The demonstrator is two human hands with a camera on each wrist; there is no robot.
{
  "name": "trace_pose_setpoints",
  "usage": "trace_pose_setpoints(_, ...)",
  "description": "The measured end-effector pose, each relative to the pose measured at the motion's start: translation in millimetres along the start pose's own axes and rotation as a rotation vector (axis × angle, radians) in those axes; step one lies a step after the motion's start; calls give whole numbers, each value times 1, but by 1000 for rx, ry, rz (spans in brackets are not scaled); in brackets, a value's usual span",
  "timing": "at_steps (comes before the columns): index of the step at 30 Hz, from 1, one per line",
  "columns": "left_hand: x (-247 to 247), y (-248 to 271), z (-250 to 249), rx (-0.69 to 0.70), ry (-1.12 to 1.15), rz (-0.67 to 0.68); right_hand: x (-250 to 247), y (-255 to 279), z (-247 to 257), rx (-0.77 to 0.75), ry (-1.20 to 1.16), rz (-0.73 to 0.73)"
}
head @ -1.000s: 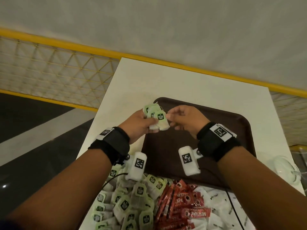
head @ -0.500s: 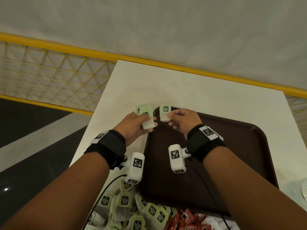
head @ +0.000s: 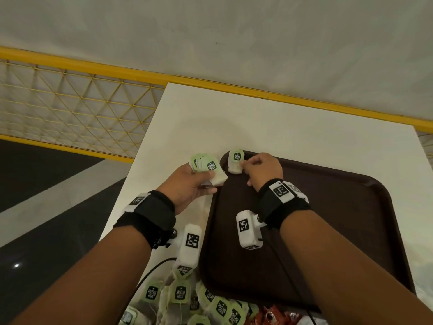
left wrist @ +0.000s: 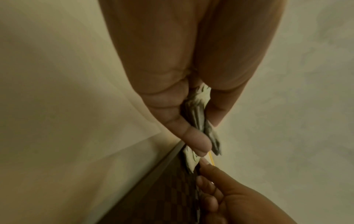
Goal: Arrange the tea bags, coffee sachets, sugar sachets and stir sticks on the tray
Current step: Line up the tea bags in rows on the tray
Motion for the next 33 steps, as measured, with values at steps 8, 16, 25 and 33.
trace_pose_setpoints(8,11,-4,-8,22,-210,-14,11,34,6,0,-200,427)
trace_pose_setpoints(16,9,-3,-4,-47,-68,-21,6,25,-14,228,-532,205)
trace_pose_setpoints(25,5,1,-2,-59,-46,16,9,14,-16,124,-202,73)
trace_pose_setpoints(33,7,-3,-5,11,-191,5,8,35,11,-87,-187,237)
Point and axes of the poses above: each hand's wrist, its own y-axis away from the middle knuckle, its own x-axis out of the palm, z = x × y, the point moved 5 cm from there along -y, towards the middle knuckle, and after that the axes turned 15 degrees about -y, right-handed, at the moved point
